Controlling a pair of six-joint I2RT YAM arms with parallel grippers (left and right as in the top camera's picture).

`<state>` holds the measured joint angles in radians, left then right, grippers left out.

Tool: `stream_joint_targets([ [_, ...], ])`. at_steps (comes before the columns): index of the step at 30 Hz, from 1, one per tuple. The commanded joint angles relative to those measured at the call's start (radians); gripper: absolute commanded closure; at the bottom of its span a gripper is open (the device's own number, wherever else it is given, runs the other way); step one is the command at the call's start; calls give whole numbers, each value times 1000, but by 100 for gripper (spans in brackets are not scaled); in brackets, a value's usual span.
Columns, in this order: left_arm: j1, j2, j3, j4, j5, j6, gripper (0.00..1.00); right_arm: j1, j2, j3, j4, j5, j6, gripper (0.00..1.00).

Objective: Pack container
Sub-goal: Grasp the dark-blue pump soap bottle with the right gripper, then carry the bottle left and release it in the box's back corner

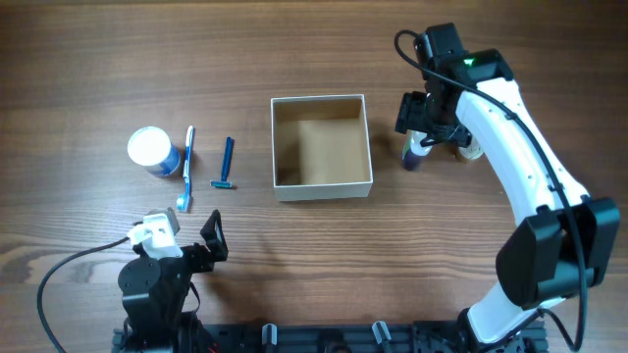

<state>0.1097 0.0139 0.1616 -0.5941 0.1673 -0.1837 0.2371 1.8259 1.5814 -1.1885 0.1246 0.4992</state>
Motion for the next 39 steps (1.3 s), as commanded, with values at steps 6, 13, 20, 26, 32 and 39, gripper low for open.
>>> stream_joint_targets([
  [6,4,-8,-5,4,15,19,0,2,24,-49,51,10,79,21],
  [13,4,-8,-5,4,15,19,0,1,25,-98,126,34,80,32],
  [20,4,-8,-5,4,15,19,0,1,22,-99,134,81,72,57],
  [26,4,-8,-5,4,15,19,0,1,-29,-94,114,90,-3,65],
  [32,4,-8,-5,4,15,19,0,39,-240,-93,95,96,-76,65],
  [39,4,-8,-5,4,15,19,0,246,-477,-63,158,95,-186,78],
])
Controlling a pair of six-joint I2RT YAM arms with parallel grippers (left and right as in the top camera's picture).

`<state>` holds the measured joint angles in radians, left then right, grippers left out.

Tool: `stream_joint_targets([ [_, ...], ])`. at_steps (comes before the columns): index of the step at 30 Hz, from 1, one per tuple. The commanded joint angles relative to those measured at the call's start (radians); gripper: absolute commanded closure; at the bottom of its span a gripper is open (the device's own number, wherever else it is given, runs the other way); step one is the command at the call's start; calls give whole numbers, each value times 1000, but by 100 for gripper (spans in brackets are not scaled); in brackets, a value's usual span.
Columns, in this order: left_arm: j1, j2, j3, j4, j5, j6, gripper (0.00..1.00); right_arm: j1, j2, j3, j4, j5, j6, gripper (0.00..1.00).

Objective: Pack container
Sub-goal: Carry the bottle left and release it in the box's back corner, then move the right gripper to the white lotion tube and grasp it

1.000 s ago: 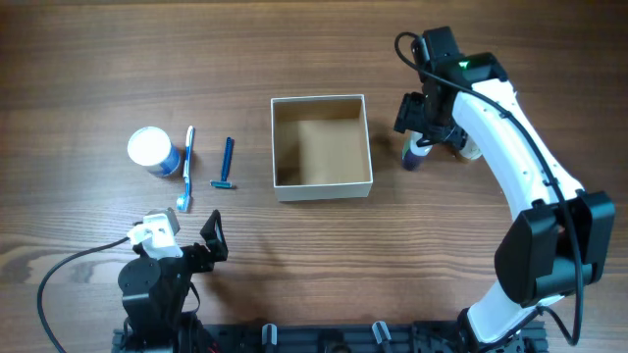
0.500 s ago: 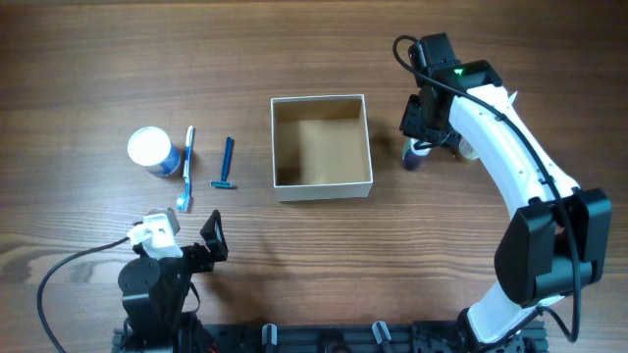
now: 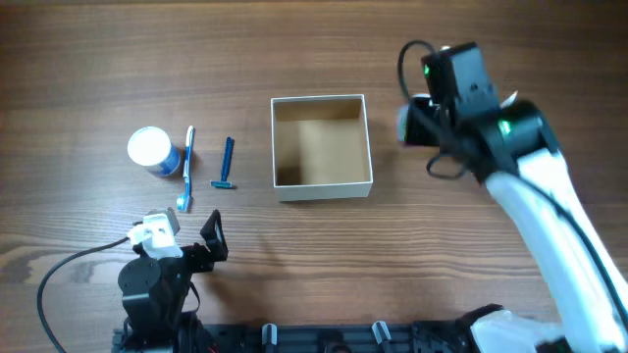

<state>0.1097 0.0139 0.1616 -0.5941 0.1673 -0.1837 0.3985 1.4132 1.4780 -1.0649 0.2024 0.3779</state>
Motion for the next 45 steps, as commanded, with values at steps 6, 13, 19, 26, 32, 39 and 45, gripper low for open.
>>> stream_joint_targets([
  [6,4,-8,-5,4,15,19,0,231,14,43,114,11,-61,78],
  [13,4,-8,-5,4,15,20,0,224,309,43,230,31,-1,76],
  [19,4,-8,-5,4,15,19,0,178,431,43,318,45,45,75],
  [26,4,-8,-5,4,15,20,0,135,426,43,362,-82,-66,27],
  [32,4,-8,-5,4,15,19,0,134,274,43,304,-73,-63,13],
  [39,4,-8,-5,4,15,19,0,-6,-102,43,87,71,0,1],
  [45,4,-8,-5,4,15,19,0,-298,-134,24,-65,68,106,2],
])
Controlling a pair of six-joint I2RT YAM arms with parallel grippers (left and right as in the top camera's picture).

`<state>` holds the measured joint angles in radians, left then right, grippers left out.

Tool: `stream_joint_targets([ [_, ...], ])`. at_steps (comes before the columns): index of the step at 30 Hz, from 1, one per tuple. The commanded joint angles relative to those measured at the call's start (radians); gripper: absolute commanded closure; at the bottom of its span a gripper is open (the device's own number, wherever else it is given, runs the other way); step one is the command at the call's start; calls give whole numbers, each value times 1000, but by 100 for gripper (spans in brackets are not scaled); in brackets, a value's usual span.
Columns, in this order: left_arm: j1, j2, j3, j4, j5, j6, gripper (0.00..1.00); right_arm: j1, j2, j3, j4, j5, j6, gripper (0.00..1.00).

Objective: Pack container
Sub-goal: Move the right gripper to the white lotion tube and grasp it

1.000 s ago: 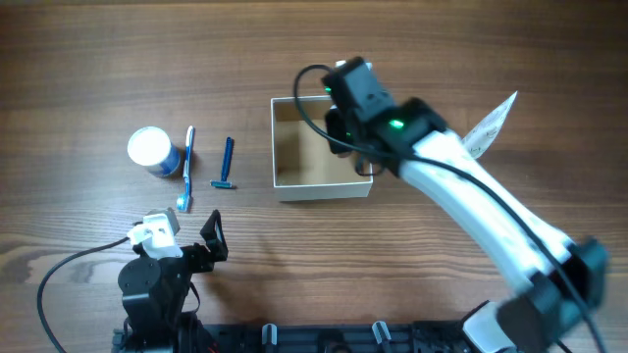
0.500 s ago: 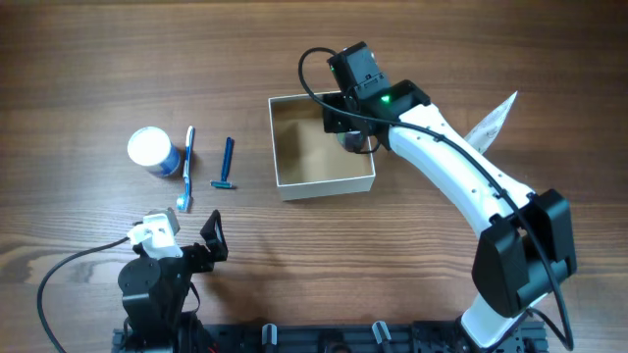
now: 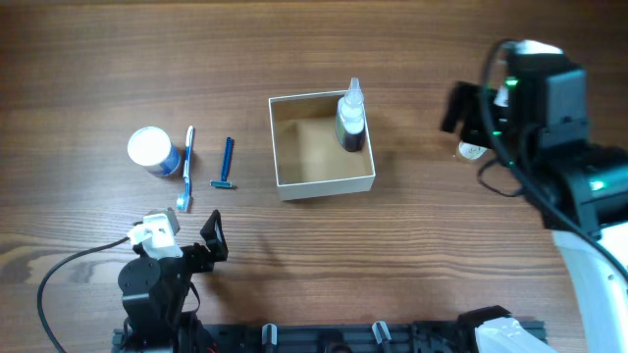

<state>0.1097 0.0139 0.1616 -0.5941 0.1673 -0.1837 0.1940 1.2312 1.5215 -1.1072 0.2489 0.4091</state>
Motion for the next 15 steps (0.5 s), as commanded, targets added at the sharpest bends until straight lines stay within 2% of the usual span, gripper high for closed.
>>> stream_joint_targets([
  [1,4,-8,-5,4,15,20,0,-143,75,-37,-24,11,84,2],
  [6,4,-8,-5,4,15,20,0,-228,234,-55,-5,-13,88,4],
  [9,4,-8,-5,4,15,20,0,-251,358,-55,23,-18,91,11],
  [11,4,-8,-5,4,15,19,0,-252,404,-55,15,-22,91,27],
  [13,4,-8,-5,4,15,19,0,-251,415,-55,14,-25,90,69],
  [14,4,-8,-5,4,15,19,0,-251,412,-55,17,-25,89,85],
  [15,4,-8,-5,4,15,20,0,-251,400,-54,19,-24,88,96],
])
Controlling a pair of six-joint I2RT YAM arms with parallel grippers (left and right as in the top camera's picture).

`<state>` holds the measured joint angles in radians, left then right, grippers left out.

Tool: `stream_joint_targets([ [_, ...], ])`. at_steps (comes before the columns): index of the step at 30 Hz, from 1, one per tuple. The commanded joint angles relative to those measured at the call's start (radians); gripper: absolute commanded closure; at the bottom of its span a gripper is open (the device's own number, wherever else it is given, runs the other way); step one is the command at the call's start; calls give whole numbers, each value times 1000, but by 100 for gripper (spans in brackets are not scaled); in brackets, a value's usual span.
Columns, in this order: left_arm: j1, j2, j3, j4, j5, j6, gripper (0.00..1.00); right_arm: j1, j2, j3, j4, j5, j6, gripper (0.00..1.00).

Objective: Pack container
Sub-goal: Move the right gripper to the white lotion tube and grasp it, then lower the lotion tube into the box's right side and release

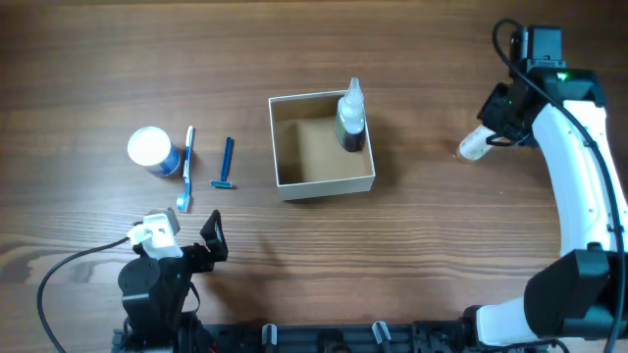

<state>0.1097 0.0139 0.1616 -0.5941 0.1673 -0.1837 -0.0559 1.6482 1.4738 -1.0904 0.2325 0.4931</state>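
Note:
The open cardboard box (287, 147) sits mid-table. A dropper bottle (350, 116) with dark contents and a white nozzle stands inside it against the right wall. A small white tube (472, 146) lies on the table right of the box. My right gripper (494, 125) is low at the tube's far end and looks open, with nothing lifted. A blue jar with a white lid (152, 150), a blue toothbrush (185, 169) and a blue razor (227, 163) lie left of the box. My left gripper (214, 238) rests at the front left, holding nothing.
The right arm's white links (579, 186) run down the right edge of the table. The left arm's base and cable (147, 284) occupy the front left corner. Bare wood surrounds the box.
My right gripper was raised between the box and the white tube. Now it is down at the tube, further right. The bottle stays in the box. The left arm has not moved.
My right gripper first gripped the dropper bottle on the table right of the box. It then held the bottle raised beside the box's right wall. Later the bottle stood in the box with the gripper drawn away, and now the gripper is at the white tube.

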Motion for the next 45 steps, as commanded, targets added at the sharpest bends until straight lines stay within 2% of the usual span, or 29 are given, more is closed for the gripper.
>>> stream_joint_targets([
  [1,4,-8,-5,4,15,20,0,-2,-37,-6,3,-10,4,96],
  [7,4,-8,-5,4,15,19,0,43,-186,13,0,-142,-79,96],
  [10,4,-8,-5,4,15,20,0,138,-327,30,-12,-146,-113,96],
  [12,4,-8,-5,4,15,20,0,259,-449,34,-14,-162,-154,96],
  [16,4,-8,-5,4,15,19,0,459,-534,34,-26,-171,-151,96],
  [22,4,-8,-5,4,15,19,0,625,-437,33,-20,-175,-125,96],
  [30,4,-8,-5,4,15,20,0,648,-184,33,108,-137,-126,96],
  [39,4,-8,-5,4,15,19,0,647,-195,34,186,-130,-150,96],
  [45,4,-8,-5,4,15,19,0,647,-170,33,189,25,-150,96],
])
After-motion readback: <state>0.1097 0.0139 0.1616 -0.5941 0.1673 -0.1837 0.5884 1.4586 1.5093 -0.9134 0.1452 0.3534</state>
